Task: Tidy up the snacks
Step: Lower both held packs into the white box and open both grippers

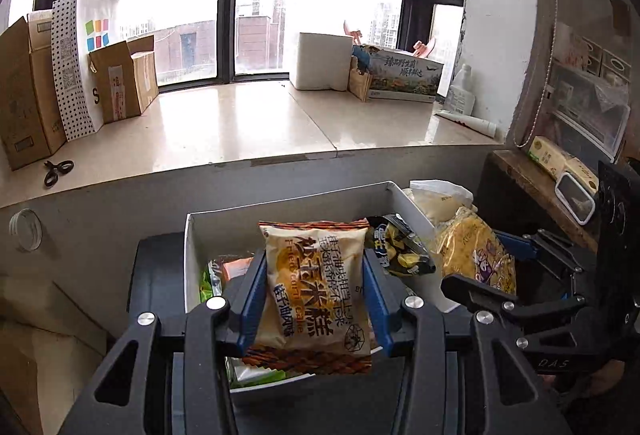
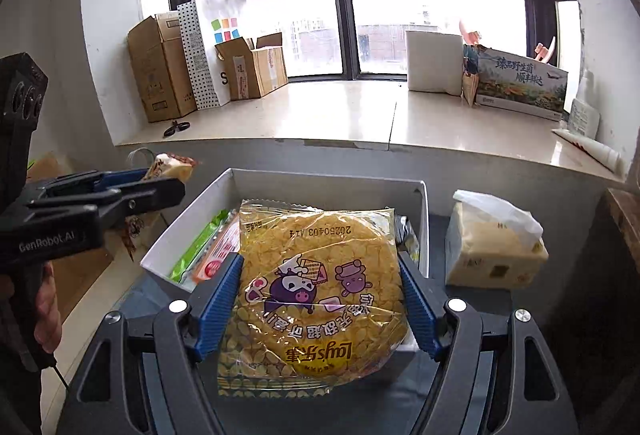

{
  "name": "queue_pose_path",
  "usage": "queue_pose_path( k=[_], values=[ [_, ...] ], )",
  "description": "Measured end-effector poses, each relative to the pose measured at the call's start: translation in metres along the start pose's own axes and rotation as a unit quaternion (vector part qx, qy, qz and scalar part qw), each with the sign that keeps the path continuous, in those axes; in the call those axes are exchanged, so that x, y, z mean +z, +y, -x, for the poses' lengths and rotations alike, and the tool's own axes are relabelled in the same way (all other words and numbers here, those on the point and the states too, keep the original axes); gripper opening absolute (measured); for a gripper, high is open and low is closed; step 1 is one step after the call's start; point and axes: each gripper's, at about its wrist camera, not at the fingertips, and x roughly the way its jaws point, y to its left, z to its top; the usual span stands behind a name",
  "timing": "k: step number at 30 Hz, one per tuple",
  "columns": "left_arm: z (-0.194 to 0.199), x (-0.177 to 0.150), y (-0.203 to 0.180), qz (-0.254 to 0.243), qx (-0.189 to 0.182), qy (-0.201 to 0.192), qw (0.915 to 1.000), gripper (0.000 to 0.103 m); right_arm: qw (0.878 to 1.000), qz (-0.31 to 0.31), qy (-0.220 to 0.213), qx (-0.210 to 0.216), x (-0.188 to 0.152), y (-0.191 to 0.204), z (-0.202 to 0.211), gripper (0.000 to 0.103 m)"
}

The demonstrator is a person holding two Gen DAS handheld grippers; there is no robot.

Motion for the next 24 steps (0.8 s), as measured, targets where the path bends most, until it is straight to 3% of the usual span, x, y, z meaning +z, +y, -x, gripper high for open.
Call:
queue_pose_path(
  k=[4, 6, 8, 9, 10, 11, 18, 22, 24],
  values=[
    [-0.047, 0.009, 0.017, 0.009, 0.020, 0.027, 0.9994, 0.050, 1.000, 0.007, 0.024, -0.014, 0.024, -0.009, -0.044, 0.079],
    [-0.064, 0.006, 0.025, 0.019, 0.016, 0.041, 0.9989, 0.055, 0.999, 0.011, 0.042, -0.019, 0.025, -0.013, -0.063, 0.079],
    [-0.075, 0.004, 0.031, 0.027, 0.017, 0.052, 0.9982, 0.077, 0.998, 0.009, 0.066, -0.023, 0.024, -0.016, -0.080, 0.080],
    [-0.076, 0.002, 0.033, 0.029, 0.026, 0.049, 0.9980, 0.093, 0.997, 0.003, 0.075, -0.019, 0.022, -0.018, -0.087, 0.084],
    [-0.076, 0.001, 0.035, 0.031, 0.026, 0.043, 0.9983, 0.100, 0.996, -0.005, 0.085, -0.014, 0.020, -0.021, -0.092, 0.091],
    [-0.073, -0.001, 0.037, 0.031, 0.015, 0.038, 0.9987, 0.101, 0.996, -0.012, 0.088, -0.018, 0.018, -0.024, -0.095, 0.103],
    [-0.046, -0.001, 0.036, 0.015, 0.031, 0.000, 0.9994, 0.101, 0.998, -0.024, 0.044, -0.038, 0.013, -0.035, -0.081, 0.103],
    [-0.013, 0.001, 0.028, -0.001, 0.047, -0.052, 0.9976, 0.101, 0.999, -0.030, 0.026, -0.032, 0.024, -0.032, -0.063, 0.103],
    [0.011, 0.000, 0.021, -0.013, 0.053, -0.083, 0.9951, 0.101, 0.998, -0.019, 0.014, -0.051, 0.029, -0.024, -0.051, 0.103]
  ],
)
